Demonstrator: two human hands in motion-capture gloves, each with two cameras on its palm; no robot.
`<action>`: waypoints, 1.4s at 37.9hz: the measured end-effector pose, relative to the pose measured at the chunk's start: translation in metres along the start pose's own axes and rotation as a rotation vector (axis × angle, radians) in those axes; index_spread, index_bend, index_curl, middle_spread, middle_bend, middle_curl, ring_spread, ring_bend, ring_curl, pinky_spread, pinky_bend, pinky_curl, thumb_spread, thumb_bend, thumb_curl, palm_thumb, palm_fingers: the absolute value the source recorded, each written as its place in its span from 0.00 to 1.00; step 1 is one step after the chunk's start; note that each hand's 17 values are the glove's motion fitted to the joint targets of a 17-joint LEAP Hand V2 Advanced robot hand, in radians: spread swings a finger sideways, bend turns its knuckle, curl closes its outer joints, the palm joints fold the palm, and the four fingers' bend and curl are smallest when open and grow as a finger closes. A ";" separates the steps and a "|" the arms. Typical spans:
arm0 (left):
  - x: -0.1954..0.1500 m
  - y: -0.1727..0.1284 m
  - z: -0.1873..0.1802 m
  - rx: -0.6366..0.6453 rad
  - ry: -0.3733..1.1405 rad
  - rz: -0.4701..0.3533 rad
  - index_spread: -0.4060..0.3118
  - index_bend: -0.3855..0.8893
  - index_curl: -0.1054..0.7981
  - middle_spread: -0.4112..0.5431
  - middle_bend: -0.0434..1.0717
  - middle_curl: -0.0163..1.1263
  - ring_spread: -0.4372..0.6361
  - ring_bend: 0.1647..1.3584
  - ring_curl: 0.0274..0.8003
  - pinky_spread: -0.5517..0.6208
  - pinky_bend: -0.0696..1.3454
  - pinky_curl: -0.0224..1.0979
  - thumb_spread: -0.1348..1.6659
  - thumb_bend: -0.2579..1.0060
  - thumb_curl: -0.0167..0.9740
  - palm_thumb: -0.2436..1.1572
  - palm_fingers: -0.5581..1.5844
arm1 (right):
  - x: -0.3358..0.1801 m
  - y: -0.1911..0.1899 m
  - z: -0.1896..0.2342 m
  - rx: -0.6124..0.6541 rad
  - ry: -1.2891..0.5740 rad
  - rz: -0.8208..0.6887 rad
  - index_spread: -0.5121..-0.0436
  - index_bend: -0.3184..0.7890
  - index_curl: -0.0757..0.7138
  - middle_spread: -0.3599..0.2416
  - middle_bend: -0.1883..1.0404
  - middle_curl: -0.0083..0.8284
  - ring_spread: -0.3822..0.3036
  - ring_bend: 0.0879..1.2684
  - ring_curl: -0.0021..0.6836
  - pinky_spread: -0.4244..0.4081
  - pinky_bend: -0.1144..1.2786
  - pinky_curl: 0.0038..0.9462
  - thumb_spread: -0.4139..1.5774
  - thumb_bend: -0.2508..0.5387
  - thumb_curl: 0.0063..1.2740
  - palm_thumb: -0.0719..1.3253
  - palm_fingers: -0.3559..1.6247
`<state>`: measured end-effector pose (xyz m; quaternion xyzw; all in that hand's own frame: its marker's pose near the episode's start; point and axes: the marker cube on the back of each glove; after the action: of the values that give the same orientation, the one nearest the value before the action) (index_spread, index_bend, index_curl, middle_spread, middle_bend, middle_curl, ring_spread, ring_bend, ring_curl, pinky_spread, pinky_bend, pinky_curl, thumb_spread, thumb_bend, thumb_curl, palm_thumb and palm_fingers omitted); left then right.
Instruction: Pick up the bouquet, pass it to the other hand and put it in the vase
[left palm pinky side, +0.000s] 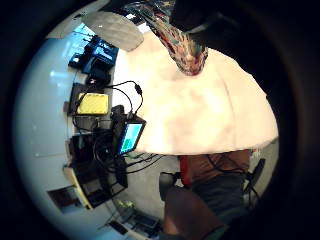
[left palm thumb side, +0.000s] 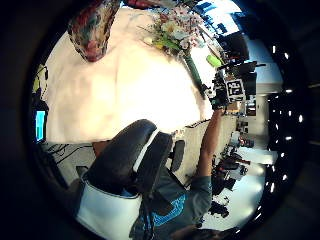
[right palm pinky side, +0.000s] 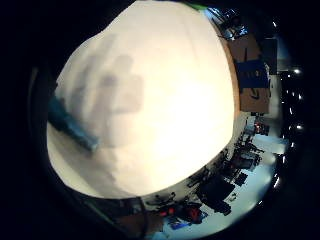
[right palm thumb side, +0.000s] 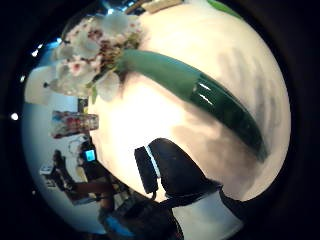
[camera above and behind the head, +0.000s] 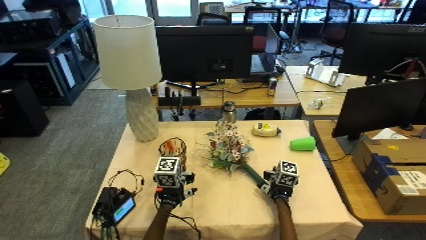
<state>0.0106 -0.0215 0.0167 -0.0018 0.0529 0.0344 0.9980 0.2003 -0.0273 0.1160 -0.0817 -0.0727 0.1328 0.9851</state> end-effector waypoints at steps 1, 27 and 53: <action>-0.001 -0.001 0.001 -0.001 0.000 0.001 0.66 0.39 0.33 0.68 0.25 0.30 0.82 0.37 0.30 0.86 0.51 0.32 0.62 0.18 0.29 0.23 0.29 | 0.003 -0.002 0.005 -0.006 0.009 0.004 0.24 0.37 0.30 0.70 0.31 0.40 0.85 0.16 0.34 0.89 0.51 0.37 0.73 0.30 0.21 0.24 0.14; -0.007 -0.004 0.013 -0.045 -0.006 -0.010 0.66 0.39 0.34 0.70 0.25 0.31 0.83 0.38 0.31 0.86 0.52 0.33 0.62 0.18 0.30 0.23 0.29 | -0.011 -0.010 0.013 0.089 0.003 -0.010 0.49 0.42 0.47 0.40 0.40 0.48 0.41 0.37 0.50 0.56 0.41 0.34 0.75 0.51 0.32 0.64 0.74; 0.000 -0.009 -0.011 0.037 0.060 0.013 0.66 0.39 0.35 0.70 0.25 0.32 0.83 0.37 0.31 0.86 0.52 0.33 0.63 0.18 0.30 0.24 0.29 | -0.008 -0.003 -0.002 0.118 -0.078 0.125 0.55 0.49 0.63 0.31 0.72 0.72 0.29 0.76 0.83 0.17 0.59 0.50 0.56 0.29 0.48 0.71 0.89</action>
<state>0.0105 -0.0308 0.0053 0.0160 0.0832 0.0398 0.9956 0.1937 -0.0327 0.1141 -0.0227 -0.0977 0.2014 0.9744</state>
